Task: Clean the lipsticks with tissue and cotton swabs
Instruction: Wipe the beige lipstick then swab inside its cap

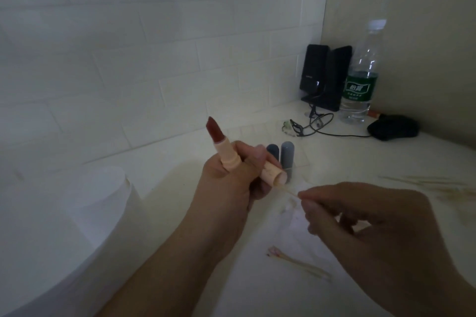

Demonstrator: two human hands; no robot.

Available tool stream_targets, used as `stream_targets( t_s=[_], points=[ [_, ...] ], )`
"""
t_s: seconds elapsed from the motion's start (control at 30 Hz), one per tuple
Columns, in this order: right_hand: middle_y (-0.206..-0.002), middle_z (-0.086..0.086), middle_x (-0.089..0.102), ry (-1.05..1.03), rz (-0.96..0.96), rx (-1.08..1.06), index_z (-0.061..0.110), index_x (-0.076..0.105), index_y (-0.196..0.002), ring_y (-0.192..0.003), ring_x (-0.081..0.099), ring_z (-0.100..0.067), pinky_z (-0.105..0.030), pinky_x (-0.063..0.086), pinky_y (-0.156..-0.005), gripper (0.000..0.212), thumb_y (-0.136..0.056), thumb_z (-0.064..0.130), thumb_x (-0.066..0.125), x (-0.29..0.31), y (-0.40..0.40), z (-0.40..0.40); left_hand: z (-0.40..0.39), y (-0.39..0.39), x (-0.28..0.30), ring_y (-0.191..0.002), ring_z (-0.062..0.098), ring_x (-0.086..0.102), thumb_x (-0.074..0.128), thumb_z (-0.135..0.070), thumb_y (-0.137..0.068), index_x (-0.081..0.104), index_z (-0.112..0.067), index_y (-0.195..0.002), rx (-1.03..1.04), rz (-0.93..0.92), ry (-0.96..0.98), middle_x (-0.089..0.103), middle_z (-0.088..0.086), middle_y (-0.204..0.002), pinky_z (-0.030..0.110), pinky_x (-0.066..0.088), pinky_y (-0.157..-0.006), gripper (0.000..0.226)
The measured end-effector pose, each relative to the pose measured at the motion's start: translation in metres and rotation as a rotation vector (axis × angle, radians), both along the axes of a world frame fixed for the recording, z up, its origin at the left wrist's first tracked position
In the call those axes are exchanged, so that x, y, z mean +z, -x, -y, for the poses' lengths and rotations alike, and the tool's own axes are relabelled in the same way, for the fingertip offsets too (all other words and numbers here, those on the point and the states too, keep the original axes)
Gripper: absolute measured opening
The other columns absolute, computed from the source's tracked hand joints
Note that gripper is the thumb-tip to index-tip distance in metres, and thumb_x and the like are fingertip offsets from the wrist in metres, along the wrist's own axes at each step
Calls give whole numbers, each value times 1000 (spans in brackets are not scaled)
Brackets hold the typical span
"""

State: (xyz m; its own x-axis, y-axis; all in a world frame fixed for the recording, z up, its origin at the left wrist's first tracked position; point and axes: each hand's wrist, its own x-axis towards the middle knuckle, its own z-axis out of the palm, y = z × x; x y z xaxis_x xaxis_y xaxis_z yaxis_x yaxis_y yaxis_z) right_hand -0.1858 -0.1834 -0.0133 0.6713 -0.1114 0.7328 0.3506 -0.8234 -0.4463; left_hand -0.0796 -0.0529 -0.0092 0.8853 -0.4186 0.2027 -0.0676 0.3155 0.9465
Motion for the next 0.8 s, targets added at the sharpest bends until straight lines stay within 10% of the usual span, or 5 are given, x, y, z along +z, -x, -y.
stream_targets(
  t_s=[0.33, 0.53, 0.8],
  points=[
    [-65, 18, 62, 18, -18, -79, 21, 74, -92, -53, 59, 0, -7, 45, -52, 18, -86, 26, 59, 4, 0, 10, 3, 3, -3, -59, 13, 56, 56, -24, -92, 64, -7, -79, 130, 157, -185, 66, 6, -69, 21, 47, -56, 22],
    [-56, 21, 62, -109, -311, 45, 31, 76, -87, -49, 60, 2, -2, 42, -53, 13, -86, 25, 65, -1, -4, 9, 0, -2, -1, -88, 40, 66, 57, -18, -93, 66, -13, -70, 205, 90, -109, 71, 15, -79, 49, 56, -81, 25],
    [-50, 12, 57, 42, -203, -39, 25, 70, -70, -44, 55, -2, -6, 37, -42, 14, -82, 20, 66, -1, -3, 6, 3, -1, -7, -55, 8, 54, 59, -25, -92, 66, -9, -74, 213, 166, -218, 65, 7, -66, 18, 44, -54, 25]
  ],
)
